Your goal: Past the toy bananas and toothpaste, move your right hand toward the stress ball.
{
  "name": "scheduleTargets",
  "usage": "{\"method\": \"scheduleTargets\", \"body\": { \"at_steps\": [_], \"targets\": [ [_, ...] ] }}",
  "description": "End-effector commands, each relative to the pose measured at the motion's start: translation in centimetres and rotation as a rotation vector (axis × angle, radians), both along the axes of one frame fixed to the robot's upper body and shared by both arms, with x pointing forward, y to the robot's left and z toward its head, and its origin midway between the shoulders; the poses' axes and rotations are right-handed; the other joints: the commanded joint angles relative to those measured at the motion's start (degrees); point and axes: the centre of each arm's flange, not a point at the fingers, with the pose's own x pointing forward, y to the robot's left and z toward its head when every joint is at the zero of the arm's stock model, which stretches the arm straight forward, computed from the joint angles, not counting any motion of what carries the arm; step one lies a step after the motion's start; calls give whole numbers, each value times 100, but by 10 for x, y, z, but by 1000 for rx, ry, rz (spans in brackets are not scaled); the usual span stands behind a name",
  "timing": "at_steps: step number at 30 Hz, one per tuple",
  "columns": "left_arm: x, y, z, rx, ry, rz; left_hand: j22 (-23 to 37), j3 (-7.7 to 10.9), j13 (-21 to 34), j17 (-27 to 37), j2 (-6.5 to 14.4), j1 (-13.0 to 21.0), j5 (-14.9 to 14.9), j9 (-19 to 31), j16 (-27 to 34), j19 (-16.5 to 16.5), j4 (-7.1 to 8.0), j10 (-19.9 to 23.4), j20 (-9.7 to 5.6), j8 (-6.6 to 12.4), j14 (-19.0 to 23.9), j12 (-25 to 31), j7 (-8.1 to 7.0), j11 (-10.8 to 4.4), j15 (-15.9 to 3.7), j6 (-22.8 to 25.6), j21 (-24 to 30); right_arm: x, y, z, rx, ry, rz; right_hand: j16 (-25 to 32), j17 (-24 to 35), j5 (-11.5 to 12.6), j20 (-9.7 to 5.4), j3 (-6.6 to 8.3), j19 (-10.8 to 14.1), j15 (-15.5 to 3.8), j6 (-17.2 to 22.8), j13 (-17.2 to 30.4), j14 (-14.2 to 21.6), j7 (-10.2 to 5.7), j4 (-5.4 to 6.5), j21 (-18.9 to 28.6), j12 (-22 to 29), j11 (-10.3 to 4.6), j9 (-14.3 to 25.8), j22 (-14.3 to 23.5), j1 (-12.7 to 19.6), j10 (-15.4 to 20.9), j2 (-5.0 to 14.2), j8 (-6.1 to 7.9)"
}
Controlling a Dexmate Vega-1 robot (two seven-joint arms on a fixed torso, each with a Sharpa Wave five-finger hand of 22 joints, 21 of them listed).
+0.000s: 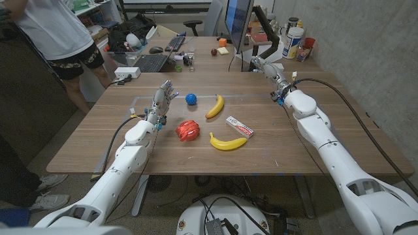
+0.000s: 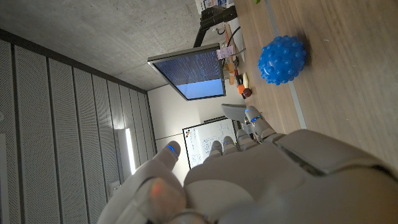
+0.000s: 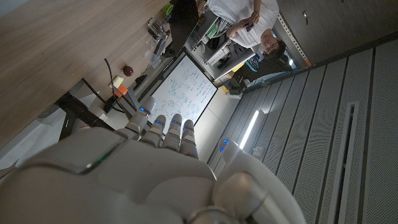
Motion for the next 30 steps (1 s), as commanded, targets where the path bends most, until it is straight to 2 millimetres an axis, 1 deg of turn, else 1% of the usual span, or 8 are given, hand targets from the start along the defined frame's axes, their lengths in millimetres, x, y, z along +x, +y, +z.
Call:
{"method": "scheduleTargets", "body": {
  "at_steps": [1,13,30],
  "targets": [
    [-1,-2,0,-8,-4,-4,7,37,28,13,535,-32,12,12,24,-222,-6,-64,-310,22,-159,39,1,26,-101,-140,-13,-2,9,7,-43,-25,0,37,9,9,-318,38,14,-20,67,18,-34,-1,-22,-23,25,-3,31,22,40,25,530,44],
    [-3,-3,-1,-10,-8,-7,8,40,28,13,535,-34,11,12,25,-215,-6,-74,-317,24,-156,36,-2,0,-104,-133,-28,-7,17,13,-82,-46,2,33,9,7,-324,42,-1,-19,70,18,-50,-11,-20,-53,20,-9,31,23,44,12,534,44],
    [-9,-3,-6,-21,-15,-13,9,45,28,12,535,-36,10,12,21,-218,-6,-92,-303,23,-166,33,-1,7,-99,-136,-51,-10,32,23,-141,-79,-2,19,8,3,-338,47,-35,-27,77,18,-96,-18,-20,-99,10,-23,31,25,51,-17,538,45]
  ]
}}
